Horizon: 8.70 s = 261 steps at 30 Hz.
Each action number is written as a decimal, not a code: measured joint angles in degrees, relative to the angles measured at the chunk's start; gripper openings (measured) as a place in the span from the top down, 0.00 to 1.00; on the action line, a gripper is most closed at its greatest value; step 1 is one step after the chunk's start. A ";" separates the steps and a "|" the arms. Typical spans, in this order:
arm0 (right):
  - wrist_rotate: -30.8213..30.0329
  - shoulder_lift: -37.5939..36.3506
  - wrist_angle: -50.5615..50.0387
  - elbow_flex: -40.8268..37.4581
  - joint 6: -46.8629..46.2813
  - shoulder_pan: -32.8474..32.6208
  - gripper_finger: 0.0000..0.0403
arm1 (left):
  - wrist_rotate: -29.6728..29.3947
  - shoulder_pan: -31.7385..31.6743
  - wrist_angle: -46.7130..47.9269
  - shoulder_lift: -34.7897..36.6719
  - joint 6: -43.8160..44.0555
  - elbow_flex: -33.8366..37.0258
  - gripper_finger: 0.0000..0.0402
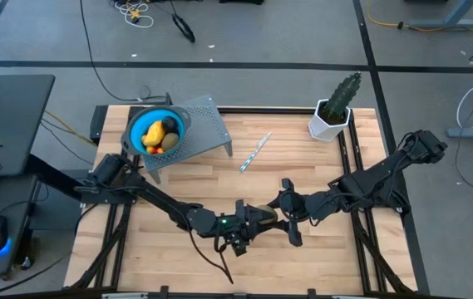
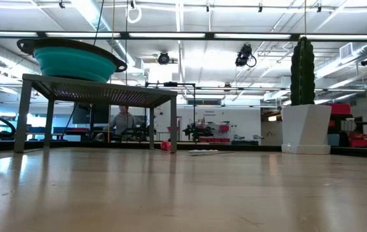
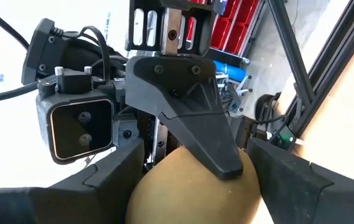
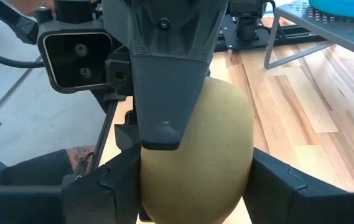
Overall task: Pick & Place Fruit
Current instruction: Put the brown kiwi into the blue strainer bowl, then adjust the shelf
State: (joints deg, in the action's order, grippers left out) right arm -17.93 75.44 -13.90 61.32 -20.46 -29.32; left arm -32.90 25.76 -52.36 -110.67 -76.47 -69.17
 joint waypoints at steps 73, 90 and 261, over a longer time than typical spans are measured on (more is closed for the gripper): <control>-2.54 -14.25 -11.74 -11.90 -10.15 -2.46 0.21 | -44.97 -6.45 22.19 62.46 42.09 33.05 0.28; -2.43 -14.25 -7.79 -14.05 -10.17 -2.25 0.21 | -57.17 -6.31 23.37 64.25 50.35 35.12 0.17; 25.99 46.38 4.34 26.35 26.82 55.24 0.43 | -30.41 -6.87 15.59 51.84 63.84 35.17 0.13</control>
State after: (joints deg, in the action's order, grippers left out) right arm 8.05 121.82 -9.56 87.67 6.36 25.92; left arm -63.31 18.89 -36.76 -58.83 -12.62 -34.00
